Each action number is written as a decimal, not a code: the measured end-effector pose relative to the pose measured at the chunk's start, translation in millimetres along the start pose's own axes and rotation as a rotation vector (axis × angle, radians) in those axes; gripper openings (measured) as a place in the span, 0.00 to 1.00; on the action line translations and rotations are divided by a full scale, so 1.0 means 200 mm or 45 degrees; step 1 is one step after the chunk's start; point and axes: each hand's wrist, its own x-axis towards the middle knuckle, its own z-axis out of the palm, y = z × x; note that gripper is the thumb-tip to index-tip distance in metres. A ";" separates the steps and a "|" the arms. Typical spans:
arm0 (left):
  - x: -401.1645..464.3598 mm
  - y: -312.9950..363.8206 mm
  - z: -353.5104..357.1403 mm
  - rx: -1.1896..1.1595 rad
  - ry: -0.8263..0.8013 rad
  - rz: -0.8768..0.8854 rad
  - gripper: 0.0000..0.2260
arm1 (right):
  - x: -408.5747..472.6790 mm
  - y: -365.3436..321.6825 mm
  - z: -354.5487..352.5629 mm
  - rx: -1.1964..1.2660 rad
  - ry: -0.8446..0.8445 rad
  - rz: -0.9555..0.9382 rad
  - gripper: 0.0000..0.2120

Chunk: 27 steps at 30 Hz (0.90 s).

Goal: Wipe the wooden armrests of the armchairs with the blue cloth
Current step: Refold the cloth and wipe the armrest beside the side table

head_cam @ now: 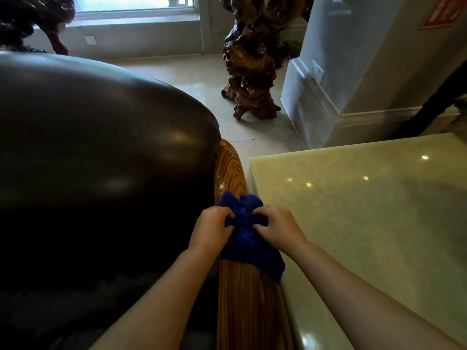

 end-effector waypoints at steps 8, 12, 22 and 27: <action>-0.06 0.06 -0.21 -0.096 -0.084 -0.127 0.09 | -0.11 -0.07 -0.15 0.153 -0.064 0.035 0.13; -0.13 0.16 -0.39 -0.158 -0.045 -0.134 0.09 | -0.17 -0.19 -0.34 0.156 -0.057 0.000 0.12; -0.50 0.57 -1.19 -0.176 0.112 -0.103 0.08 | -0.43 -0.92 -0.99 0.097 -0.039 -0.242 0.09; -0.85 0.65 -1.65 -0.138 0.201 -0.124 0.08 | -0.61 -1.38 -1.16 0.045 -0.065 -0.427 0.07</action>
